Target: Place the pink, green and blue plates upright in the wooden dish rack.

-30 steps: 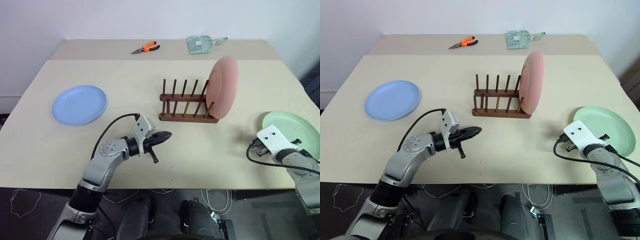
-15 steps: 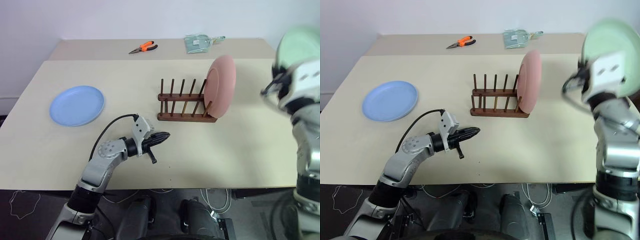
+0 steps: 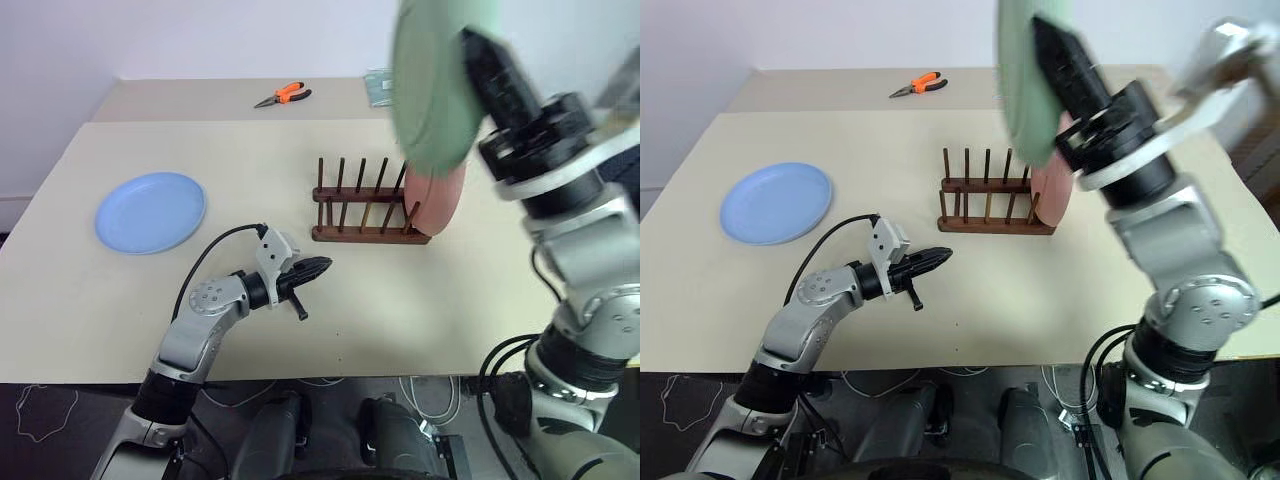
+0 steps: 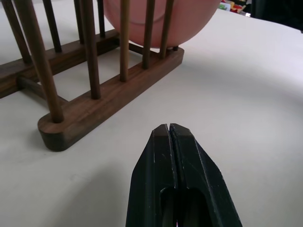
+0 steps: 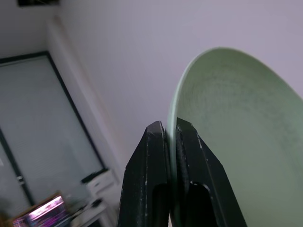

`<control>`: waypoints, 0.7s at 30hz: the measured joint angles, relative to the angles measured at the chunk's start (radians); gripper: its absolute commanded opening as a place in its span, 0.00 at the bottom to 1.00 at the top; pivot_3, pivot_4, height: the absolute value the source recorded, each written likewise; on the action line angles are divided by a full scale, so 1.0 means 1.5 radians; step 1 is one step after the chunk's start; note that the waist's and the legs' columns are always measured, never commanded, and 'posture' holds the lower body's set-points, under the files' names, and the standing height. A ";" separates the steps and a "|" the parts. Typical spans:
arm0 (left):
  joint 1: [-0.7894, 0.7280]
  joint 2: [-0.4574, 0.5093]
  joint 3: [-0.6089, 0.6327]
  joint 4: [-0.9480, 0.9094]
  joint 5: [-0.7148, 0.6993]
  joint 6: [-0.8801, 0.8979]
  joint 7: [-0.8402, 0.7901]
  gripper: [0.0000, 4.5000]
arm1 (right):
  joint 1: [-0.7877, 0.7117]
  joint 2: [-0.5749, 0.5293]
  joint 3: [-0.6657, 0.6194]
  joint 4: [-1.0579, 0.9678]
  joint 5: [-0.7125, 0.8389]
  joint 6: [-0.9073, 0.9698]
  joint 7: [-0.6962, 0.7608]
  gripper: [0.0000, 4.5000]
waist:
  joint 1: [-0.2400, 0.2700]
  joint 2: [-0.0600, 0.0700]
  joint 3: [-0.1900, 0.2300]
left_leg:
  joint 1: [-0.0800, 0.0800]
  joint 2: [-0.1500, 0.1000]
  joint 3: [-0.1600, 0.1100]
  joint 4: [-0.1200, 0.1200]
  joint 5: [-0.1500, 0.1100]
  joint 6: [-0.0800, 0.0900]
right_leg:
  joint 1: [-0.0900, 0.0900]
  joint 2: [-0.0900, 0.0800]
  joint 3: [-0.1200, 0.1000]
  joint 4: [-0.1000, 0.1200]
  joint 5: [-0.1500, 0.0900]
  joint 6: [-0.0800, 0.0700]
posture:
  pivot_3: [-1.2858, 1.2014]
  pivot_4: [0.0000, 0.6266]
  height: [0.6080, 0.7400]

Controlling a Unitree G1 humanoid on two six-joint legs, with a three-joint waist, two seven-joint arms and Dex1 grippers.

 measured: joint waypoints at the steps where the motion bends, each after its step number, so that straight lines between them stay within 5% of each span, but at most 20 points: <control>1: 0.005 0.001 0.002 -0.004 -0.004 0.001 -0.001 0.00 | 0.007 0.000 0.015 0.019 -0.012 0.001 -0.007 0.01 | 0.000 0.000 0.000 | 0.000 0.000 0.000 0.000 0.000 0.000 | 0.000 0.000 0.000 0.000 0.000 0.000 | 0.52 0.24 1.00; 17: 0.033 0.009 0.003 -0.033 -0.007 0.004 0.002 0.00 | -0.002 0.052 0.051 0.153 -0.086 -0.025 -0.052 0.01 | 0.000 0.000 0.000 | 0.000 0.000 0.001 0.000 0.000 0.000 | -0.001 0.001 0.000 0.001 0.000 0.000 | 0.52 0.24 1.00; 21: 0.033 0.010 0.002 -0.033 -0.007 0.004 0.002 0.00 | -0.018 0.051 0.053 0.206 -0.125 -0.025 -0.060 0.44 | 0.000 0.000 0.000 | 0.000 0.000 0.001 0.000 0.000 0.000 | -0.001 0.002 0.000 0.001 0.000 0.000 | 0.52 0.24 1.00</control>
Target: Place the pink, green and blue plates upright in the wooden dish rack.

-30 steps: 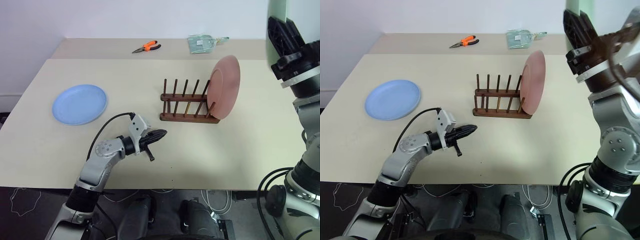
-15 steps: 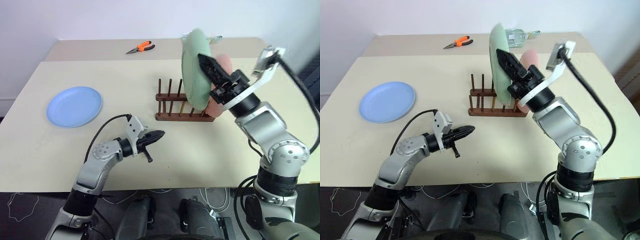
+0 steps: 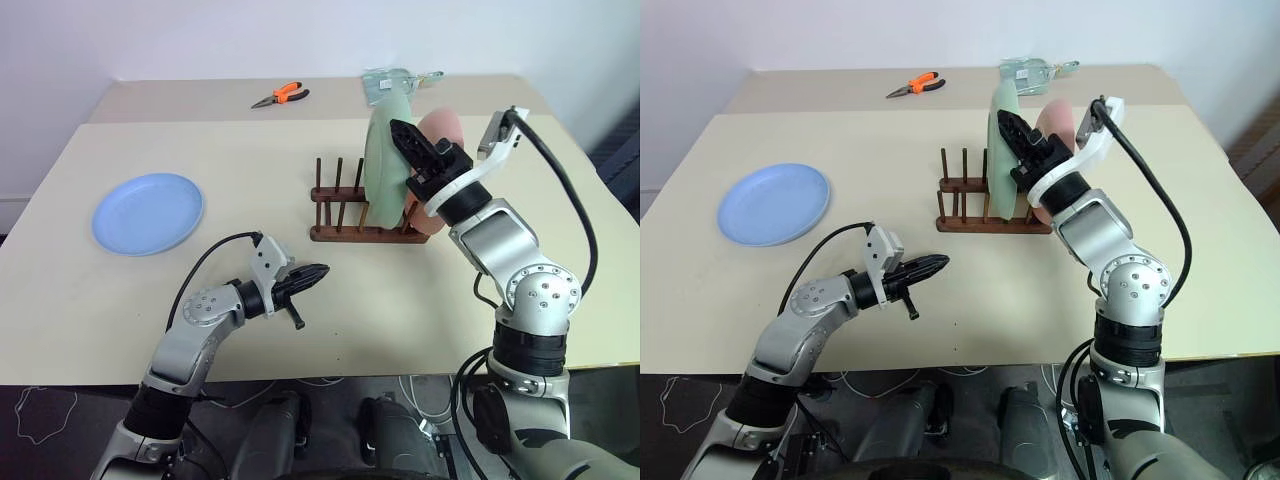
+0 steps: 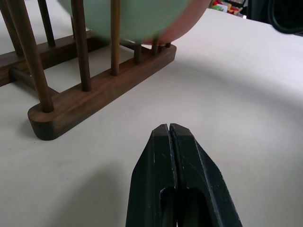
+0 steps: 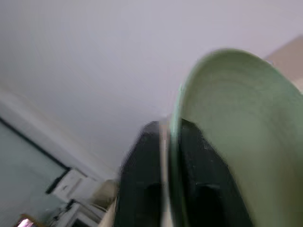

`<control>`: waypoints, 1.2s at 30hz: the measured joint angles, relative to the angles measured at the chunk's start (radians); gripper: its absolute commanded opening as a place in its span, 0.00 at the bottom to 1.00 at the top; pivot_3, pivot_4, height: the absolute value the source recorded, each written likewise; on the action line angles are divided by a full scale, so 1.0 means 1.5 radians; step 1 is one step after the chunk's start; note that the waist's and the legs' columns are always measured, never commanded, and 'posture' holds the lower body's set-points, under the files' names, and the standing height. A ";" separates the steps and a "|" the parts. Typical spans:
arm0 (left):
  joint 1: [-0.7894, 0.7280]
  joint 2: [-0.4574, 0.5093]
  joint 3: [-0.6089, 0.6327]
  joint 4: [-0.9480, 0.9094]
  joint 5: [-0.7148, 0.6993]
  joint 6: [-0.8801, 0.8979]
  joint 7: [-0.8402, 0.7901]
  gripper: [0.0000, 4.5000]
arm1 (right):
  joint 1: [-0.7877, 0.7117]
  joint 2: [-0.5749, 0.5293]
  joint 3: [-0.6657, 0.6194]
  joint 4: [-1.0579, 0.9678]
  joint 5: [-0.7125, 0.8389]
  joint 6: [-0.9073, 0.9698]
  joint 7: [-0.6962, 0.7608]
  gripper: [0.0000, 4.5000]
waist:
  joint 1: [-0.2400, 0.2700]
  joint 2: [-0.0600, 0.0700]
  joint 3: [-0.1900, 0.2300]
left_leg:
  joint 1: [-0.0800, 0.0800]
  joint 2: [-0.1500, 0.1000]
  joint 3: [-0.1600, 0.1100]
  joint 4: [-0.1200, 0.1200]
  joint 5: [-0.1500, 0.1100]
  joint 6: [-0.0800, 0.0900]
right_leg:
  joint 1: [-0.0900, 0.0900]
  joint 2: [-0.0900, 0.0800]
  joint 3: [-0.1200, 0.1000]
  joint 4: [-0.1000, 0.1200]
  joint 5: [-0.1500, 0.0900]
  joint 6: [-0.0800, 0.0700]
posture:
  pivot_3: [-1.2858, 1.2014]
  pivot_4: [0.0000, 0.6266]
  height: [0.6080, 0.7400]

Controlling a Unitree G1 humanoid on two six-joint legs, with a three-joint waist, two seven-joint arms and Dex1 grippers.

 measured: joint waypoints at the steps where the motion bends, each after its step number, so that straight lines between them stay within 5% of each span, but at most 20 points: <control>1: 0.000 0.001 0.000 0.000 0.000 0.000 0.000 0.00 | -0.007 -0.002 0.001 0.008 -0.017 0.000 0.001 0.57 | 0.000 0.000 0.000 | 0.000 0.000 0.000 0.000 0.000 0.000 | 0.000 0.000 0.000 0.000 0.000 0.000 | 0.52 0.24 1.00; 3: 0.000 0.003 0.000 -0.002 -0.003 0.009 -0.001 0.05 | -0.020 -0.017 0.010 0.010 -0.057 0.000 0.012 0.79 | 0.000 0.000 0.000 | 0.000 0.000 0.000 0.000 0.000 0.000 | 0.000 0.000 0.000 0.000 0.000 0.000 | 0.52 0.24 1.00; 6: 0.001 0.007 0.003 -0.008 -0.018 0.030 -0.001 0.29 | -0.039 -0.073 0.047 0.005 -0.160 -0.006 0.060 0.79 | 0.000 0.000 0.000 | 0.000 0.000 0.000 0.000 0.000 0.000 | -0.001 0.001 0.000 0.000 0.000 0.000 | 0.52 0.24 1.00; 12: 0.005 0.011 0.029 -0.026 -0.026 0.026 0.020 0.99 | -0.070 -0.175 0.109 -0.006 -0.359 -0.052 0.181 0.79 | 0.001 0.000 0.000 | 0.000 0.000 0.001 0.000 0.000 0.000 | -0.001 0.001 0.001 0.000 0.000 0.000 | 0.52 0.24 1.00; 17: 0.010 0.012 0.084 -0.032 -0.027 0.007 0.060 1.00 | -0.082 -0.253 0.153 -0.018 -0.506 -0.117 0.293 0.99 | 0.001 0.000 0.000 | 0.000 0.000 0.001 0.000 0.000 0.000 | -0.001 0.001 0.001 0.000 0.000 0.000 | 0.52 0.24 1.00; 24: -0.041 -0.002 0.289 0.050 0.027 -0.013 0.319 1.00 | -0.100 -0.267 0.252 -0.087 -0.619 -0.185 0.456 0.99 | 0.000 -0.002 0.000 | 0.000 0.001 0.001 0.000 0.001 -0.001 | -0.003 0.001 0.001 0.002 0.000 0.000 | 0.52 0.24 1.00; 31: -0.066 0.007 0.461 0.091 0.108 0.095 0.602 1.00 | -0.074 -0.212 0.345 -0.067 -0.727 -0.250 0.523 0.99 | 0.003 -0.007 0.001 | 0.000 0.000 0.001 0.000 0.003 -0.006 | -0.004 0.001 0.000 0.002 0.000 0.001 | 0.52 0.24 1.00; 36: -0.073 -0.042 0.540 0.082 0.046 0.204 0.649 1.00 | -0.061 -0.181 0.359 -0.032 -0.764 -0.279 0.551 0.99 | 0.003 -0.010 0.000 | 0.000 0.000 0.001 0.000 0.003 -0.007 | -0.005 0.000 0.001 0.002 0.000 0.001 | 0.52 0.24 1.00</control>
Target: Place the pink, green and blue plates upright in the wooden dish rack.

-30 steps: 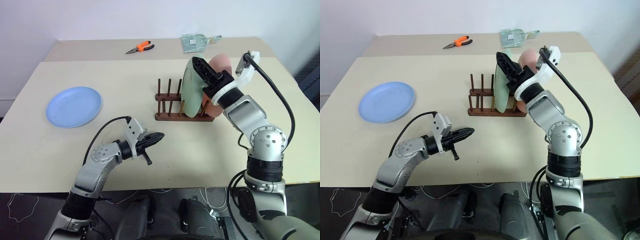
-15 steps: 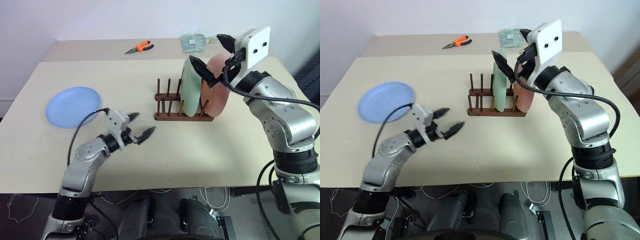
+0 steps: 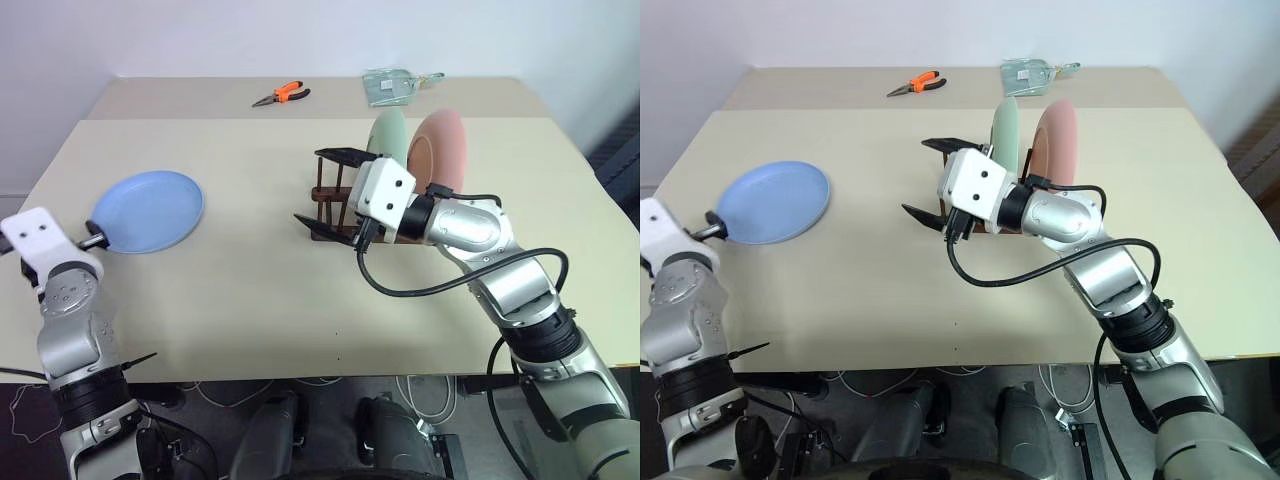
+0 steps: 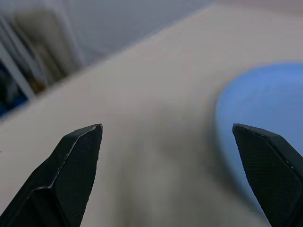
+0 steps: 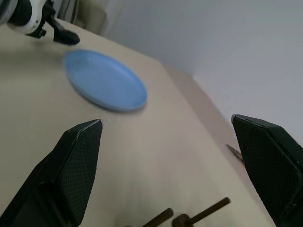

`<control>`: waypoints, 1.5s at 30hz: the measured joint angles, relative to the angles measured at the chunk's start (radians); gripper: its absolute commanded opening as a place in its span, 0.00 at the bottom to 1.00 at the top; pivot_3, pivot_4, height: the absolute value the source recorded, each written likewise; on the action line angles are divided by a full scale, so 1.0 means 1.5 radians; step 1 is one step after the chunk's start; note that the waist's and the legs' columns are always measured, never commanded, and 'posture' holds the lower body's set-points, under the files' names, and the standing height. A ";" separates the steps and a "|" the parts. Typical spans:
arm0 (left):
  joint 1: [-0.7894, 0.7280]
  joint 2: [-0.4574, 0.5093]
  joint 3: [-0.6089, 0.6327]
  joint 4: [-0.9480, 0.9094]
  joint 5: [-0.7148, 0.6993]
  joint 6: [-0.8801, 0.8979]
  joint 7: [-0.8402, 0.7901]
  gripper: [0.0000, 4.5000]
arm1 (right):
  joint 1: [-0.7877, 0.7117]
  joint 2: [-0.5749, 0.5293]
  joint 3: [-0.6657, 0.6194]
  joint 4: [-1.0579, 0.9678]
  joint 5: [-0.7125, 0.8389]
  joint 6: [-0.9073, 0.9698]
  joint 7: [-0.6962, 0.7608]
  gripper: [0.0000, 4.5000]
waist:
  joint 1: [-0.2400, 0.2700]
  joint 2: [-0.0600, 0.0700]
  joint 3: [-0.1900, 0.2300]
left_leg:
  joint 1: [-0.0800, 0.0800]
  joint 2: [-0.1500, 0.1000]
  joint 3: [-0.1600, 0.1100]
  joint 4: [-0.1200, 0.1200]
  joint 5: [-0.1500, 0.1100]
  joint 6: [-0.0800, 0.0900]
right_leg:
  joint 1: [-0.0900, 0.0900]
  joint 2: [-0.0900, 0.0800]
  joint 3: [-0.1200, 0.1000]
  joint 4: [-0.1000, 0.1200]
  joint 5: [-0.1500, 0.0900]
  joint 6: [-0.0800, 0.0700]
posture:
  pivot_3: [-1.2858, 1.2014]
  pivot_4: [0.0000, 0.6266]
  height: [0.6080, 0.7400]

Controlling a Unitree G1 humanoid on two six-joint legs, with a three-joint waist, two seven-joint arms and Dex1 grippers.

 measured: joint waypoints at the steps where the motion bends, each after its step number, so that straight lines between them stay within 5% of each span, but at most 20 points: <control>1: -0.001 -0.008 0.003 -0.002 -0.014 0.013 -0.004 1.00 | 0.001 0.002 0.001 0.001 -0.003 -0.003 0.004 0.99 | 0.000 0.000 0.000 | 0.000 0.000 0.000 0.000 0.000 0.000 | 0.000 0.000 0.000 0.000 0.000 0.000 | 0.52 0.24 1.00; 3: -0.014 -0.026 0.015 -0.005 -0.061 0.046 -0.014 1.00 | 0.004 0.012 0.001 0.004 -0.010 -0.010 0.010 0.99 | -0.001 -0.003 0.000 | 0.000 0.000 0.000 0.000 0.000 -0.001 | -0.001 -0.001 0.000 0.001 0.000 0.000 | 0.52 0.24 1.00; 6: -0.035 -0.041 0.034 -0.005 -0.122 0.074 -0.024 0.82 | 0.016 0.025 0.001 0.004 -0.024 -0.019 0.017 1.00 | -0.002 -0.005 -0.001 | 0.000 0.000 0.000 0.000 0.000 -0.001 | -0.001 -0.001 0.000 0.004 0.000 0.000 | 0.52 0.24 1.00; 13: -0.090 -0.046 0.114 0.040 -0.208 0.088 0.020 0.04 | 0.040 0.030 0.000 0.004 -0.042 -0.015 0.021 1.00 | -0.003 -0.006 -0.001 | 0.000 0.000 0.000 0.000 0.001 -0.003 | -0.001 -0.001 0.000 0.005 0.000 0.000 | 0.52 0.24 1.00; 14: -0.098 -0.046 0.121 0.048 -0.215 0.086 0.025 0.01 | 0.044 0.030 0.000 0.004 -0.044 -0.010 0.022 1.00 | -0.003 -0.006 -0.001 | 0.000 0.000 0.000 0.000 0.001 -0.003 | -0.001 -0.001 0.000 0.005 0.000 0.000 | 0.52 0.24 1.00; 19: -0.098 -0.022 0.069 0.049 -0.208 0.072 -0.002 0.01 | 0.046 0.030 0.000 0.004 -0.065 -0.004 0.027 1.00 | -0.001 -0.006 -0.001 | 0.000 0.000 0.000 0.000 0.001 -0.003 | -0.001 0.000 0.000 0.005 0.000 0.000 | 0.52 0.24 1.00; 27: -0.105 0.015 -0.222 -0.186 -0.169 0.060 -0.124 0.01 | -0.001 0.072 0.082 0.085 -0.222 -0.132 0.008 1.00 | -0.007 -0.007 0.000 | 0.000 0.000 0.000 -0.001 0.001 -0.004 | -0.001 0.000 0.001 0.005 0.000 0.000 | 0.52 0.24 1.00; 32: -0.104 0.012 -0.249 -0.248 -0.182 0.113 -0.120 0.01 | -0.023 0.093 0.108 0.193 -0.319 -0.193 -0.033 1.00 | -0.020 -0.007 0.000 | 0.000 0.000 0.000 -0.002 0.003 -0.005 | -0.002 0.001 0.001 0.006 0.000 0.000 | 0.52 0.24 1.00; 35: -0.103 0.008 -0.246 -0.278 -0.202 0.138 -0.119 0.00 | -0.041 0.108 0.116 0.247 -0.365 -0.222 -0.053 0.81 | -0.019 -0.007 0.000 | 0.000 0.000 0.000 -0.002 0.003 -0.005 | -0.002 0.001 0.001 0.006 0.000 0.000 | 0.52 0.24 1.00; 42: -0.090 0.009 -0.211 -0.297 -0.228 0.161 -0.118 0.00 | -0.047 0.133 0.125 0.306 -0.404 -0.255 -0.063 0.01 | -0.017 -0.007 0.000 | 0.000 0.000 0.000 -0.002 0.003 -0.005 | -0.002 0.002 0.001 0.006 0.000 0.000 | 0.52 0.24 1.00; 45: -0.090 0.012 -0.199 -0.297 -0.234 0.164 -0.115 0.00 | -0.054 0.144 0.128 0.321 -0.423 -0.271 -0.076 0.01 | -0.018 -0.007 0.000 | 0.000 0.000 0.000 -0.002 0.003 -0.005 | -0.002 0.002 0.001 0.006 0.000 0.000 | 0.52 0.24 1.00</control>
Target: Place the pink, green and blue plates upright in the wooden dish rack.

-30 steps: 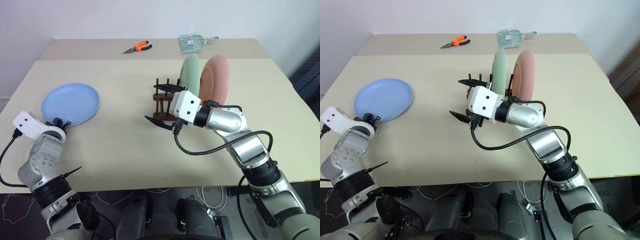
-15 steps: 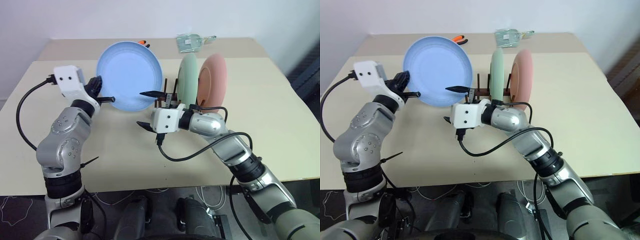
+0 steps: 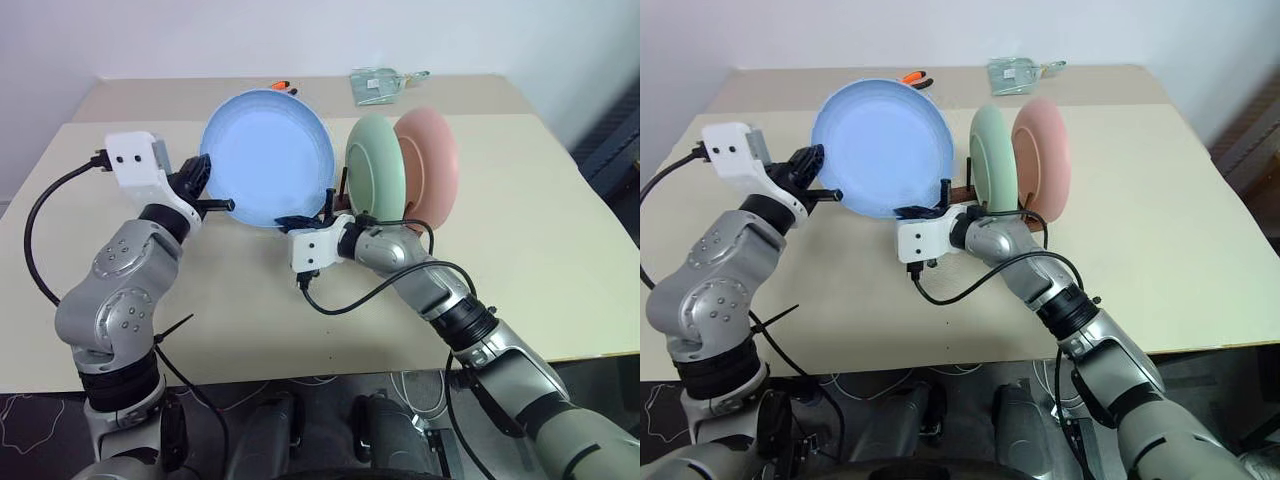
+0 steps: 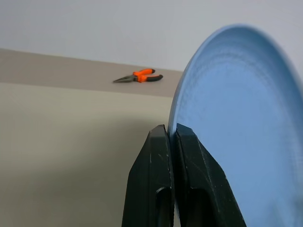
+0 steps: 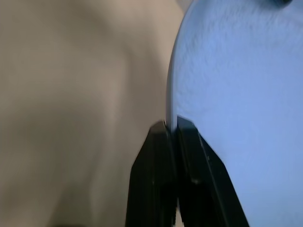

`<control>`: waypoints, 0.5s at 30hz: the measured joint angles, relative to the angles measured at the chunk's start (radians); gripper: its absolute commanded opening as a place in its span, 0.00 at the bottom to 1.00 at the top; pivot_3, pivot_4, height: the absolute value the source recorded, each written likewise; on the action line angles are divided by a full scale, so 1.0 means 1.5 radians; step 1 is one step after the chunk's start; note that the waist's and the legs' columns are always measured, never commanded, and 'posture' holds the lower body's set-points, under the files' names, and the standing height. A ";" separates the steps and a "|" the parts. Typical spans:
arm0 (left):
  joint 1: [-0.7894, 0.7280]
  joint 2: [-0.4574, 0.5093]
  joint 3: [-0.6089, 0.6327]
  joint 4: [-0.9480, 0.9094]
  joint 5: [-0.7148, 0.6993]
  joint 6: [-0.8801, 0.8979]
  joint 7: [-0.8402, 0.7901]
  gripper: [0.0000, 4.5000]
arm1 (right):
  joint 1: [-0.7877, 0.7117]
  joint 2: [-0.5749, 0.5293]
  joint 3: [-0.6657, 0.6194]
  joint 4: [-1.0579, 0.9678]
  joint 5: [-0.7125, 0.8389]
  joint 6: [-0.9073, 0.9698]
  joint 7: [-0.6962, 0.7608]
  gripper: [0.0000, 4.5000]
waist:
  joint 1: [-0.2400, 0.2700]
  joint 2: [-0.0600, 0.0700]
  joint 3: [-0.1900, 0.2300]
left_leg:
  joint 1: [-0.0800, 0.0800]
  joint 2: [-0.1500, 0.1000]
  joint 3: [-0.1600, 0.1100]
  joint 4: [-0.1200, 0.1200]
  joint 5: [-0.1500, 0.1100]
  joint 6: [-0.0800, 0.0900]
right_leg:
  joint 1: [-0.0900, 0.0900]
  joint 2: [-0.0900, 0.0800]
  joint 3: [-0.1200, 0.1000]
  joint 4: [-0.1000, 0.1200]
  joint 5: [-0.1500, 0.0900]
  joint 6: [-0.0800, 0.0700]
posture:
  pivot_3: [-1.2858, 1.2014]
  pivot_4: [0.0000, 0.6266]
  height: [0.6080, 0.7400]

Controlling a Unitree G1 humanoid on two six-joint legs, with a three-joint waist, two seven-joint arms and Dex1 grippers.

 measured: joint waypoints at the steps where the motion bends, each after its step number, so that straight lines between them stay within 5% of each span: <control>1: 0.000 0.002 0.001 0.000 0.000 -0.001 0.000 0.00 | -0.002 0.004 0.000 0.006 -0.006 -0.004 -0.005 0.01 | 0.000 0.000 0.000 | 0.000 0.000 0.000 0.000 0.000 0.000 | 0.000 0.000 0.000 0.000 0.000 0.000 | 0.52 0.24 1.00; 2: 0.000 0.003 0.005 0.000 -0.001 -0.003 -0.001 0.00 | -0.004 0.007 0.000 0.009 -0.012 -0.010 -0.011 0.01 | 0.000 0.000 0.000 | 0.000 0.000 0.000 0.000 0.000 0.000 | 0.000 0.000 0.000 0.000 0.000 0.000 | 0.52 0.24 1.00; 5: 0.000 -0.003 0.026 0.000 -0.017 -0.015 -0.006 0.21 | -0.015 0.016 0.000 0.023 -0.025 -0.027 -0.029 0.00 | 0.000 0.000 0.000 | 0.000 0.000 0.000 0.000 0.000 0.000 | 0.000 0.000 0.000 0.000 0.000 0.000 | 0.52 0.24 1.00; 9: -0.016 -0.026 0.078 0.000 -0.054 -0.056 0.003 0.66 | -0.039 0.027 -0.002 0.047 -0.029 -0.048 -0.051 0.00 | -0.001 0.000 0.000 | 0.000 0.000 0.000 0.000 0.000 -0.001 | 0.000 0.000 0.000 0.000 0.000 0.000 | 0.52 0.24 1.00; 15: -0.051 0.000 0.195 0.030 -0.087 -0.152 0.036 0.66 | -0.060 0.038 -0.039 0.060 0.025 -0.089 -0.049 0.00 | -0.002 0.000 0.000 | 0.000 0.000 0.000 0.000 0.000 0.000 | 0.000 0.000 0.000 0.000 0.000 0.000 | 0.52 0.24 1.00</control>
